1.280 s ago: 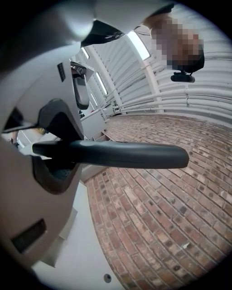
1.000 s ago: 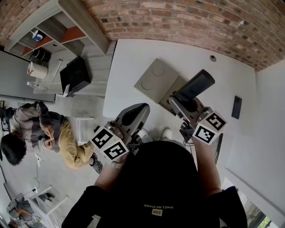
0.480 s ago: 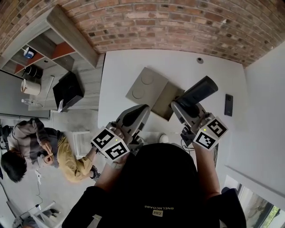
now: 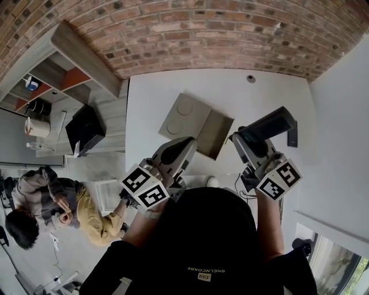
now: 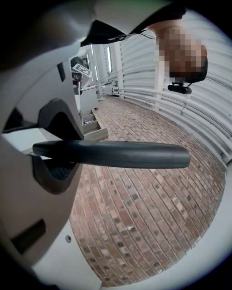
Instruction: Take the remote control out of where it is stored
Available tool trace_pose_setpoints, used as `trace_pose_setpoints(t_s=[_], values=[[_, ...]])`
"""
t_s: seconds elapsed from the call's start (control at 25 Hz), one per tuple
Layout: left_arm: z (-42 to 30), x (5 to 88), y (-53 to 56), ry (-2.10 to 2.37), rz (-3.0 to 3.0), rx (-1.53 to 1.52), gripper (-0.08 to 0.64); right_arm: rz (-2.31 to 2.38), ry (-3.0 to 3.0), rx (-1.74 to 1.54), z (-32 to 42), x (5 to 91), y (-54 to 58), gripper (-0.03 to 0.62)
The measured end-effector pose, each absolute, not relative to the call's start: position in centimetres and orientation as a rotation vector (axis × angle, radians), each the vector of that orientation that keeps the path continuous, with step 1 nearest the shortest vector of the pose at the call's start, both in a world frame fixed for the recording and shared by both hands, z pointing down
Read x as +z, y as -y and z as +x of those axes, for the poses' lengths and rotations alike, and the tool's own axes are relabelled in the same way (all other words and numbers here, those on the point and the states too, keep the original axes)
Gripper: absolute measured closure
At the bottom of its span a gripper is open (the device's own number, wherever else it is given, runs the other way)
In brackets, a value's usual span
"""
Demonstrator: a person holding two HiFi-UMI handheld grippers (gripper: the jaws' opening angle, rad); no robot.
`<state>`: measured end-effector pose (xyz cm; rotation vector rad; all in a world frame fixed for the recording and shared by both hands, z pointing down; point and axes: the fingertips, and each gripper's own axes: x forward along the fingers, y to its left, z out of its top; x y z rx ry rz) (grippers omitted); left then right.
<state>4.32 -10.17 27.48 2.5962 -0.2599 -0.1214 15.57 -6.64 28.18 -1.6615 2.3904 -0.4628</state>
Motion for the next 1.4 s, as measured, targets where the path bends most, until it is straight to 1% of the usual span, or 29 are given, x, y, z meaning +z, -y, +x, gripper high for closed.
trace_pose_setpoints(t_s=[0.68, 1.4], values=[[6.7, 27.4, 9.2, 0.114, 2.613, -0.059, 0.554, -1.858, -2.304, -0.355, 17.4, 27.9, 4.0, 0.499], [6.7, 27.8, 10.1, 0.152, 2.606, -0.06, 0.554, -1.846, -2.327, -0.373, 18.0, 29.0, 4.9, 0.499]])
